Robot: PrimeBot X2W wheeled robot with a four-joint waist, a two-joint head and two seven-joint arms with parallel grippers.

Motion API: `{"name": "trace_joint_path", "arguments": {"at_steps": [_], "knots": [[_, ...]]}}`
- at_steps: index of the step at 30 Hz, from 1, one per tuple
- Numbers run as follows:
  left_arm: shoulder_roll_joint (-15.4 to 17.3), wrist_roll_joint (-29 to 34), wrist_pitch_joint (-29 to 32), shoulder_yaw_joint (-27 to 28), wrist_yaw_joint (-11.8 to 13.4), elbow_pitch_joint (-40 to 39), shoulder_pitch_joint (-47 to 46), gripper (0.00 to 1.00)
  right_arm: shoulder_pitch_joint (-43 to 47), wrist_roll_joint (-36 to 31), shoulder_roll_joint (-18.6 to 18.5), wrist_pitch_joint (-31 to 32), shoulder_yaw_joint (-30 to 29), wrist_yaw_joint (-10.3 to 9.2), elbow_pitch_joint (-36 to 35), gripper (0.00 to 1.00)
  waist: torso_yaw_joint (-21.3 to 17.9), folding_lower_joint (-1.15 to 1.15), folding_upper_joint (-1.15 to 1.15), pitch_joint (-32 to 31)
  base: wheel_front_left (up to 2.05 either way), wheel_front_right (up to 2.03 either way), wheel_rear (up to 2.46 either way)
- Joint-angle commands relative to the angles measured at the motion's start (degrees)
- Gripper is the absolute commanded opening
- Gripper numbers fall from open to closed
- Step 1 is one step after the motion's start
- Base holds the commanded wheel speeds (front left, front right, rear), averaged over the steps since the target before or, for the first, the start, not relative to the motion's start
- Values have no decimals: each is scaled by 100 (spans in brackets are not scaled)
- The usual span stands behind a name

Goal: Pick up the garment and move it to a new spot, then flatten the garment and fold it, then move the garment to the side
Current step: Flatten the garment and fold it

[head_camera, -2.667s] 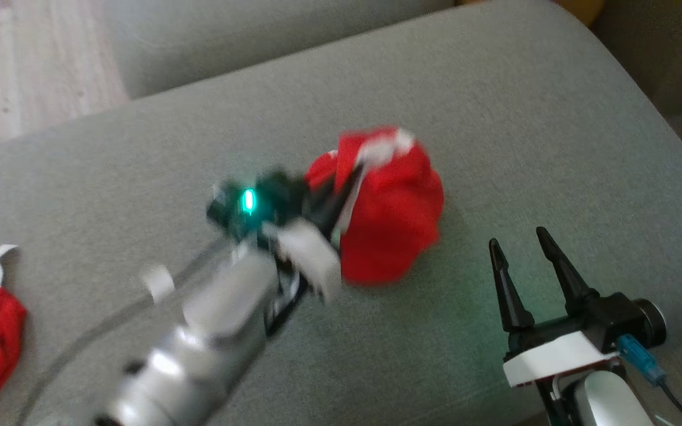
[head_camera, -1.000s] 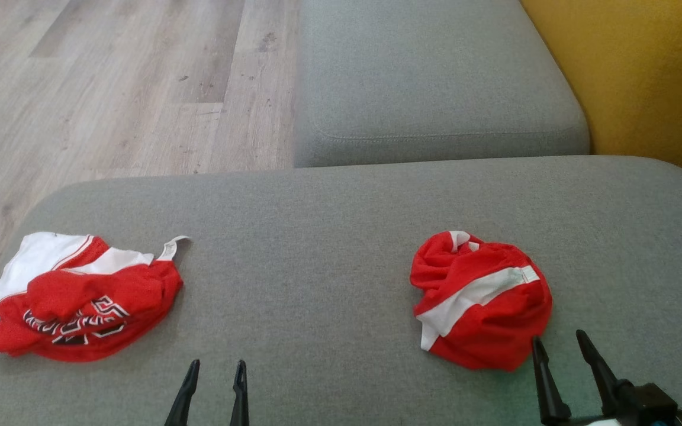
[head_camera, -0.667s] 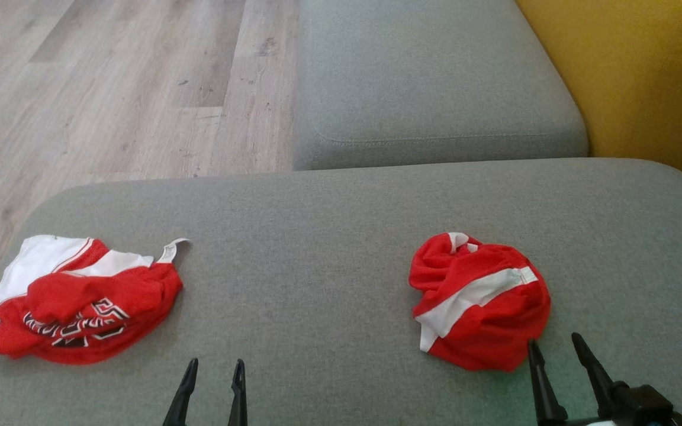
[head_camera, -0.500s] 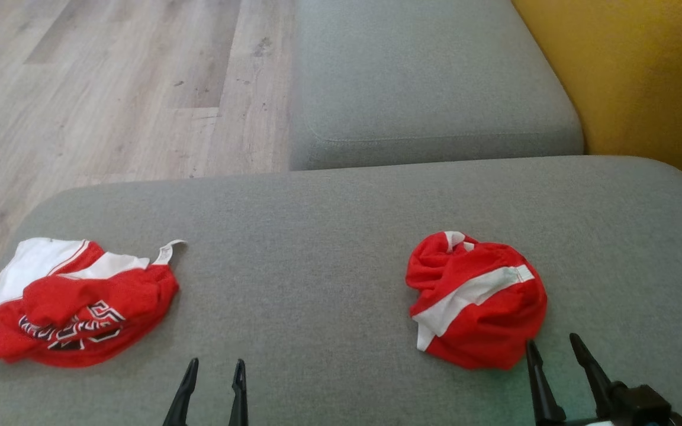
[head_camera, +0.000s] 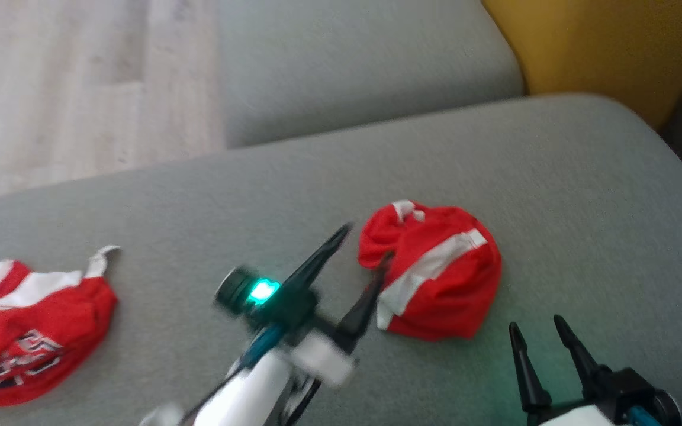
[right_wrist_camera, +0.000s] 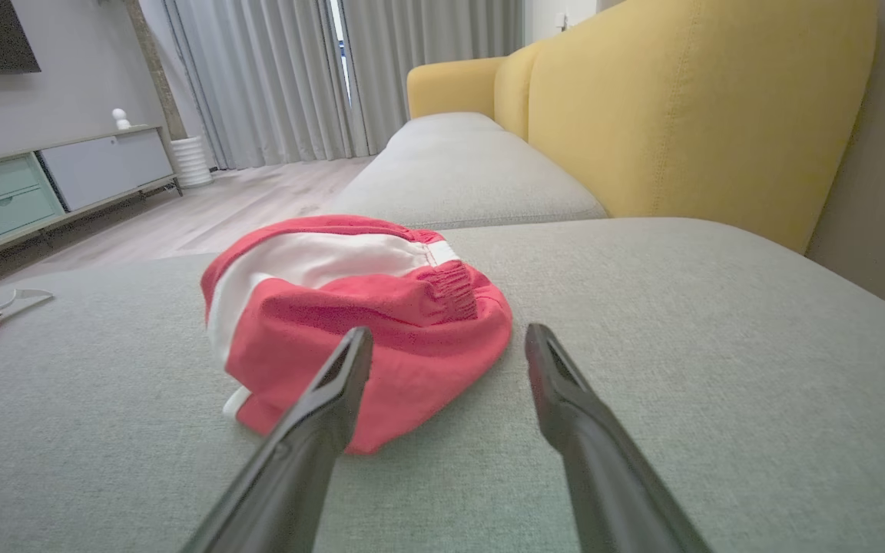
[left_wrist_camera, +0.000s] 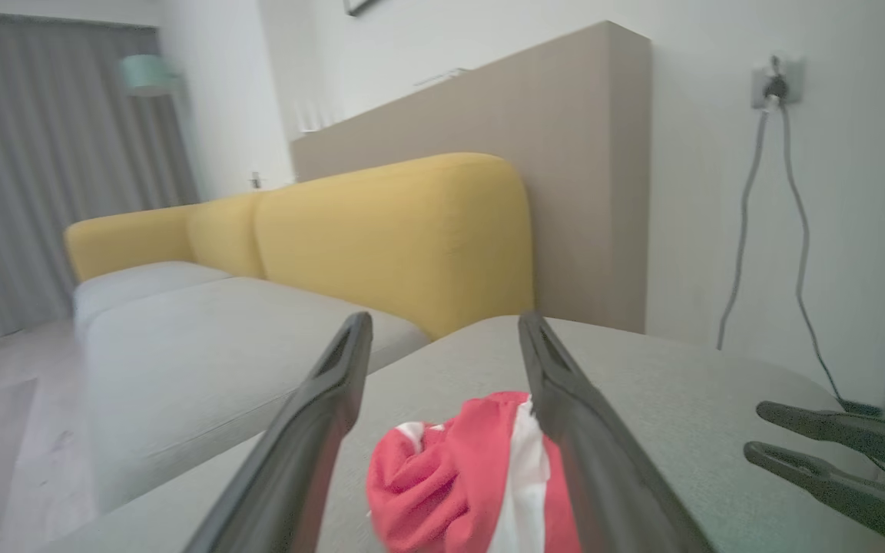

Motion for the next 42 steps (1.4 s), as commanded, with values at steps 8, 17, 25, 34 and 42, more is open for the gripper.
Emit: {"name": "trace_joint_path", "arguments": {"at_steps": [8, 17, 25, 34, 42], "knots": [[-31, -636, 879, -1153, 180, 943, -2564, 100, -539, -36, -63, -36, 137, -4, -353, 100, -828, 0, 0, 1259, 0, 0, 0], [-31, -2091, 2749, -2665, 352, 1997, -3656, 100, -932, 79, -41, -36, 396, -4, -270, 100, -1273, 0, 0, 1759, 0, 0, 0], [-31, -3126, 2257, -3108, -105, 1962, -3549, 0, -1012, 217, -37, -36, 430, -4, -300, 100, -1288, 0, 0, 1806, 0, 0, 0], [-31, -4280, 58, -2612, 582, 970, -4246, 0, -915, 89, -36, -36, 370, -4, -215, 100, -1122, 0, 0, 1351, 0, 0, 0], [-31, -4006, -68, -1010, 1532, -157, -3878, 0, -742, -49, -36, -36, 308, -4, -245, 100, -564, 0, 0, 1078, 0, 0, 0]]}}
